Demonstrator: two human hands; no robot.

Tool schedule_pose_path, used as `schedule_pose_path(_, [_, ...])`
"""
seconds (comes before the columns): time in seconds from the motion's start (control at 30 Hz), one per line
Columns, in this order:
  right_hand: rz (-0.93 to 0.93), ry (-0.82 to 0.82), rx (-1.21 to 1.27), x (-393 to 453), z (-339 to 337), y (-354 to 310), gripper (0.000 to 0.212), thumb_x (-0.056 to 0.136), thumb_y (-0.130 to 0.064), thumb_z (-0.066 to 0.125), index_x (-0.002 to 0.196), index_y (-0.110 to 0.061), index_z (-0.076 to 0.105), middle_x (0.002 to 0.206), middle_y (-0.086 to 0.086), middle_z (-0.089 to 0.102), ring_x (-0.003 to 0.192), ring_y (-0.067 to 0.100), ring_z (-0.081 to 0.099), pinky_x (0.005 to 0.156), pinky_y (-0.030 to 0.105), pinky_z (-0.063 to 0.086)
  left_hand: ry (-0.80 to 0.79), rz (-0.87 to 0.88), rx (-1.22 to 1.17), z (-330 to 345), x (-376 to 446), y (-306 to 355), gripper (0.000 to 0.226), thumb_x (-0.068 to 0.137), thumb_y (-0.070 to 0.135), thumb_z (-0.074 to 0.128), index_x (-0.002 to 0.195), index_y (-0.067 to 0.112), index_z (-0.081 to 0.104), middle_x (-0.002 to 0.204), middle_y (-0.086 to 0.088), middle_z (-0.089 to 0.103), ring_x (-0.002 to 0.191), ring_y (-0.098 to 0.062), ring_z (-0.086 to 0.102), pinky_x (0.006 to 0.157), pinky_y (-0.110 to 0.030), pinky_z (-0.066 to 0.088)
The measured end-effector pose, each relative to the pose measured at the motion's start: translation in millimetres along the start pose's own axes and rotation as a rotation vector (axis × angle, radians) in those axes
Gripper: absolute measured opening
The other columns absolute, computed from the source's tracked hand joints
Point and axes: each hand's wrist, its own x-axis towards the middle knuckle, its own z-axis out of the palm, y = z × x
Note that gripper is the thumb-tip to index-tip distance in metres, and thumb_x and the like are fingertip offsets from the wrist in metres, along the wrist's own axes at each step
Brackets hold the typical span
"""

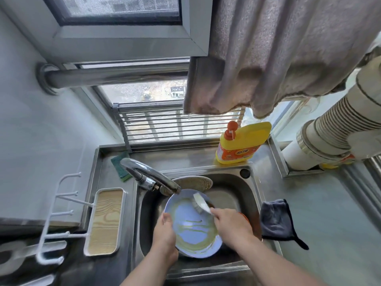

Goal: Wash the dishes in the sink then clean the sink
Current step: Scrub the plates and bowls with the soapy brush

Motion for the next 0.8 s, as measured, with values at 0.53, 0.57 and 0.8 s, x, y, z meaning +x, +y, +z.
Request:
schedule_pose_path(0.53, [0.171, -0.134, -0.032, -10.4, 7.0, 9.8, 0.021, 0.093, -0.023, 0.039, 0.101, -0.029, 0.057, 0.105, 0.002, 0.069, 0.099, 0.029, 0.065, 0.078, 0.036, 0.050, 0.141, 0.005, -0.060, -1.1, 7.0, 1.4, 0.034, 0.114, 0.037, 0.035, 0.125, 0.021, 0.063, 0.119, -0.016, 0.070, 0.110, -0.040, 0.069, 0.097, -0.072, 0.051])
schedule_pose_path(0.57, [0.169, -0.149, 0.028, -25.0, 14.1, 10.6, 0.019, 0.092, -0.028, 0.040, 0.097, -0.034, 0.058, 0.105, 0.001, 0.069, 0.100, 0.027, 0.065, 0.082, 0.036, 0.051, 0.171, 0.012, -0.058, -6.5, 19.6, -2.7, 0.035, 0.113, 0.039, 0.036, 0.129, 0.021, 0.061, 0.124, -0.016, 0.069, 0.114, -0.040, 0.067, 0.099, -0.073, 0.049])
schedule_pose_path(0.8, [-0.029, -0.122, 0.219, -10.5, 25.6, -69.0, 0.027, 0.100, -0.030, 0.047, 0.116, -0.026, 0.069, 0.120, 0.002, 0.072, 0.114, 0.024, 0.064, 0.094, 0.034, 0.049, 0.173, 0.051, -0.065, 11.5, -2.5, -6.0, 0.033, 0.115, 0.025, 0.034, 0.129, 0.004, 0.055, 0.113, -0.027, 0.064, 0.088, -0.031, 0.063, 0.082, -0.042, 0.057])
